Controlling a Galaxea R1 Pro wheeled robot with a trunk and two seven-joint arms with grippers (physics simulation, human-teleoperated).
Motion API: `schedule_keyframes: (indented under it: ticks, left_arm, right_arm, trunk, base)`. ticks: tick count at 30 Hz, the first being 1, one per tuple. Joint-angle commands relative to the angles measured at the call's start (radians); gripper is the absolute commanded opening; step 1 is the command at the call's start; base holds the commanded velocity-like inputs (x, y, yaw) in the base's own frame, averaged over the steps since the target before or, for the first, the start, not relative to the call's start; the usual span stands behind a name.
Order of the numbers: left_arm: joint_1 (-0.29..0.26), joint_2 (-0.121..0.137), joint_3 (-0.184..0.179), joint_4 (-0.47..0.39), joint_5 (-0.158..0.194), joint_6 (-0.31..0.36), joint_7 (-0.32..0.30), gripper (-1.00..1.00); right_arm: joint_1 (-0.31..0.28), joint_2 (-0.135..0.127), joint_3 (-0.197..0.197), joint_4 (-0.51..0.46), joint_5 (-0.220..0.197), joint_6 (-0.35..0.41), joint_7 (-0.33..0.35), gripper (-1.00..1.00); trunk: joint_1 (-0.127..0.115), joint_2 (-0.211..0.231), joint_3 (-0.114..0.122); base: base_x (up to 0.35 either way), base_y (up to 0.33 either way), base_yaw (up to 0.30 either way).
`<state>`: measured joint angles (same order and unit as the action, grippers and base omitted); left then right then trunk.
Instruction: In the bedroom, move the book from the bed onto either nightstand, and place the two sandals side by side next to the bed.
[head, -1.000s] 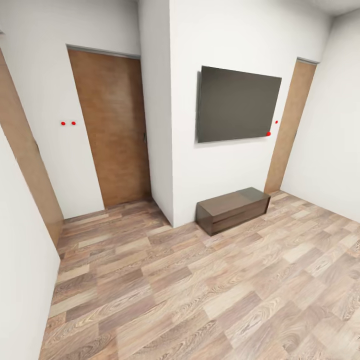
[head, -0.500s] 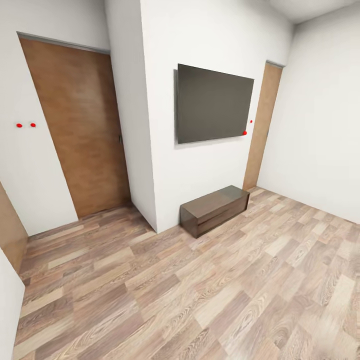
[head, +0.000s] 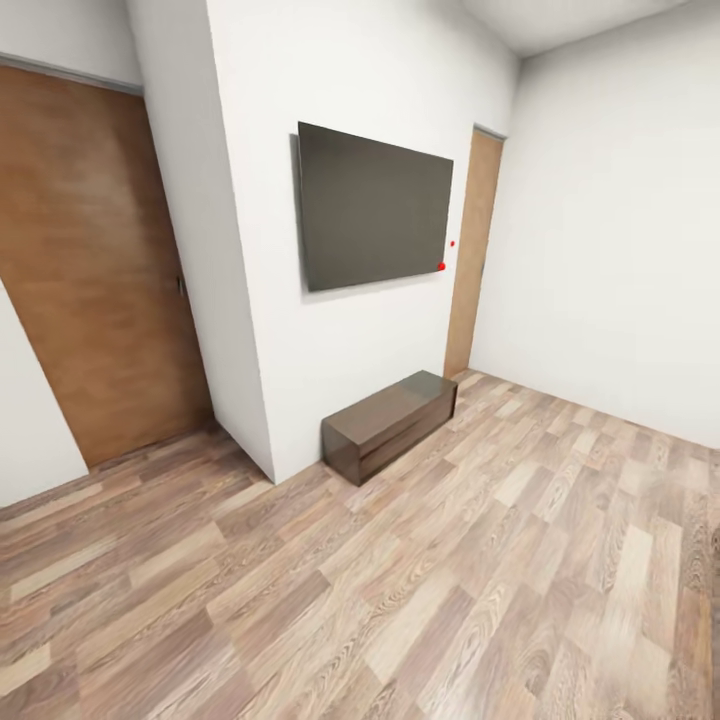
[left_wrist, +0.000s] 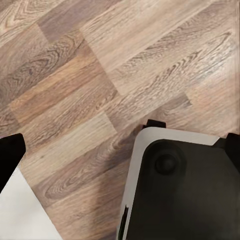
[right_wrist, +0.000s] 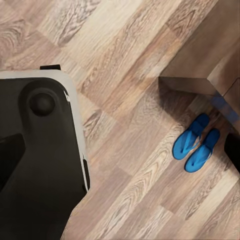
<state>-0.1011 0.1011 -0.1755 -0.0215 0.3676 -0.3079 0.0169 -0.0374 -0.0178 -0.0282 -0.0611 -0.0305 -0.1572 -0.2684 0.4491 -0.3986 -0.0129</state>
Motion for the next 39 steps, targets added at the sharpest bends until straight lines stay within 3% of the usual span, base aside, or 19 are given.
schedule_keyframes:
  ticks: [1, 39]
  left_arm:
    - [0.0, 0.0, -0.009, 0.0, 0.007, -0.003, 0.002, 1.0]
    - [0.0, 0.001, -0.009, 0.0, 0.007, -0.003, 0.002, 1.0]
  right_arm:
    - [-0.001, 0.0, -0.002, 0.001, -0.003, -0.005, 0.0, 1.0]
    - [-0.001, -0.001, -0.002, 0.001, -0.003, -0.005, 0.007, 1.0]
  trunk:
    - [0.001, -0.001, -0.001]
    - [0.001, -0.001, 0.023]
  base:
    - [0.215, 0.014, -0.288]
    - [0.201, 0.027, -0.285]
